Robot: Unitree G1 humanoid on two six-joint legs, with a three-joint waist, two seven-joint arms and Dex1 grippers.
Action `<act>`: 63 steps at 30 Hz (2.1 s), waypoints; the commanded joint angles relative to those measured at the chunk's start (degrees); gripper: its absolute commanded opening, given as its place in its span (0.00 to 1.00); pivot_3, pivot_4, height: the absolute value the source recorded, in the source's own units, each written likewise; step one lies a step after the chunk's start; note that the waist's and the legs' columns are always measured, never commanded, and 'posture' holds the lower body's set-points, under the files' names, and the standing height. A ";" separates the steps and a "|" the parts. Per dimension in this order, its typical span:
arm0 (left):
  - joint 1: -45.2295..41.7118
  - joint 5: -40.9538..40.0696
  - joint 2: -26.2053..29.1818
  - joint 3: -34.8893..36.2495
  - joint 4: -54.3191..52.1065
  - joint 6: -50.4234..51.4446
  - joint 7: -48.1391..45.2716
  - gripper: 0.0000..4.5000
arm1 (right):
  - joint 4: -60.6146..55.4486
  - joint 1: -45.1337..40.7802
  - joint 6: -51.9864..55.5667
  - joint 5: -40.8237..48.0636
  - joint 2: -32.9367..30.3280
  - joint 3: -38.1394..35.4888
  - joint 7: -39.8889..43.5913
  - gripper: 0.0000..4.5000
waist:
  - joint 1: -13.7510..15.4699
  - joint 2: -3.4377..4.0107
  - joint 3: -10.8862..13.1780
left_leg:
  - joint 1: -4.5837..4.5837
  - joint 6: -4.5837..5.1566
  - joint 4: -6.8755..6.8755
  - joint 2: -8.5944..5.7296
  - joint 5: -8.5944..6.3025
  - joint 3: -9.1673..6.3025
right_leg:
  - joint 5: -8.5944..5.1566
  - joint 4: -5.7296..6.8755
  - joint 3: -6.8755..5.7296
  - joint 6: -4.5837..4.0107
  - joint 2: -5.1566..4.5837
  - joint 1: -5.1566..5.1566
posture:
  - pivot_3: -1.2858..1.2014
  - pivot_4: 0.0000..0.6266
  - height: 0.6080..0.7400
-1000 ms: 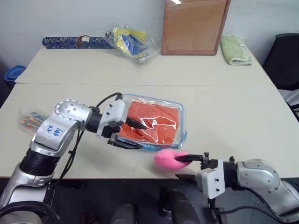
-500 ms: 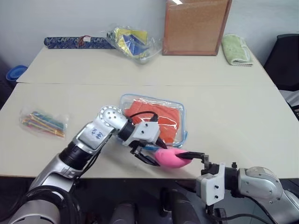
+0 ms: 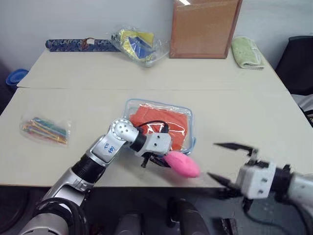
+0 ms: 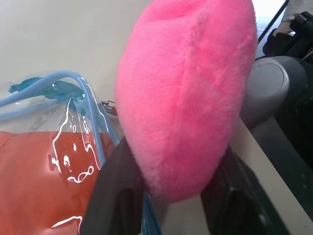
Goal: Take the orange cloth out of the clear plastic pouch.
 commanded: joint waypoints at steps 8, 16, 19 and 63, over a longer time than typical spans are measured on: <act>3.25 0.12 4.97 2.17 -8.14 1.08 -1.25 0.00 | 23.25 -25.92 -11.79 -7.69 2.34 21.38 5.61 1.00 | -0.14 0.02 0.01 | -0.04 0.02 -0.12 -0.03 0.01 0.02 | -0.01 -0.03 -0.01 -0.03 0.01 -0.09 | 0.52 0.24 1.00; 4.49 0.18 5.87 3.11 -11.76 4.46 1.21 0.00 | 32.74 -34.00 -19.84 -10.22 5.83 29.46 7.77 0.79 | 0.11 0.02 0.01 | -0.05 0.07 0.04 -0.03 0.03 -0.08 | 0.05 0.07 -0.17 0.07 -0.08 -0.10 | 0.52 0.24 1.00; 4.82 0.12 6.08 3.16 -12.52 5.25 1.81 0.00 | 32.80 -35.44 -18.49 -8.63 6.94 29.65 7.71 0.57 | 0.02 0.02 0.01 | -0.07 0.07 0.04 -0.01 0.02 -0.06 | 0.05 0.07 -0.15 0.08 -0.14 -0.10 | 0.52 0.24 1.00; 26.58 -19.86 31.56 40.70 -10.82 23.77 1.51 0.00 | 40.70 -25.69 -37.22 -3.80 -8.07 20.56 9.38 0.01 | -1.32 0.13 0.08 | 0.14 -0.12 -0.02 0.13 -0.05 0.02 | -0.02 -0.03 -0.19 -0.07 -0.24 -0.17 | 0.52 0.24 1.00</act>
